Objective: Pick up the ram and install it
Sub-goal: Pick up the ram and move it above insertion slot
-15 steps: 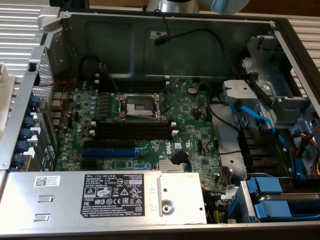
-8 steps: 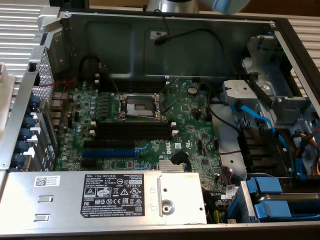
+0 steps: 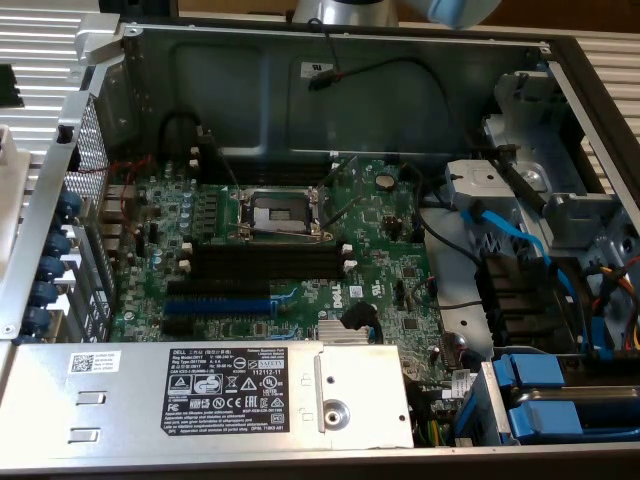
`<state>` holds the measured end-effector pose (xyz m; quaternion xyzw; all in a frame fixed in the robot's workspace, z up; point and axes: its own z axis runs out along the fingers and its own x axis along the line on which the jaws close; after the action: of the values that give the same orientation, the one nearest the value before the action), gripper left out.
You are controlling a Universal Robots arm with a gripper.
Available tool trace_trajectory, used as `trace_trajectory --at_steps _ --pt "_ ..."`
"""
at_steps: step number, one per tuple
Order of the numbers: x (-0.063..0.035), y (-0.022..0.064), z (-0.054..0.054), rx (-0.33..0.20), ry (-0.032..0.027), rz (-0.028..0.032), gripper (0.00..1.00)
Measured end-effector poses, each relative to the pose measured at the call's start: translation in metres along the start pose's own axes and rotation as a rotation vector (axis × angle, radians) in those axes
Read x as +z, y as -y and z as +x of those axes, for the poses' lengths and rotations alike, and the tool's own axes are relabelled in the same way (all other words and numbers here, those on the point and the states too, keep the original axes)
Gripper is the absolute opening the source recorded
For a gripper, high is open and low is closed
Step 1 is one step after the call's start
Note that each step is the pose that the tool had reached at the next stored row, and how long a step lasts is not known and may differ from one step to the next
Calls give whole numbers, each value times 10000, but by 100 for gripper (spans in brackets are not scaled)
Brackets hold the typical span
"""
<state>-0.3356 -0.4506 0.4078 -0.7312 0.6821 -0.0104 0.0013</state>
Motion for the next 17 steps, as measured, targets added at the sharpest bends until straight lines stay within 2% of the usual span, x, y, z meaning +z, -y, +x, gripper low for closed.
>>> trace_trajectory --at_steps 17 --pt "-120 581 75 -17 0 -4 15"
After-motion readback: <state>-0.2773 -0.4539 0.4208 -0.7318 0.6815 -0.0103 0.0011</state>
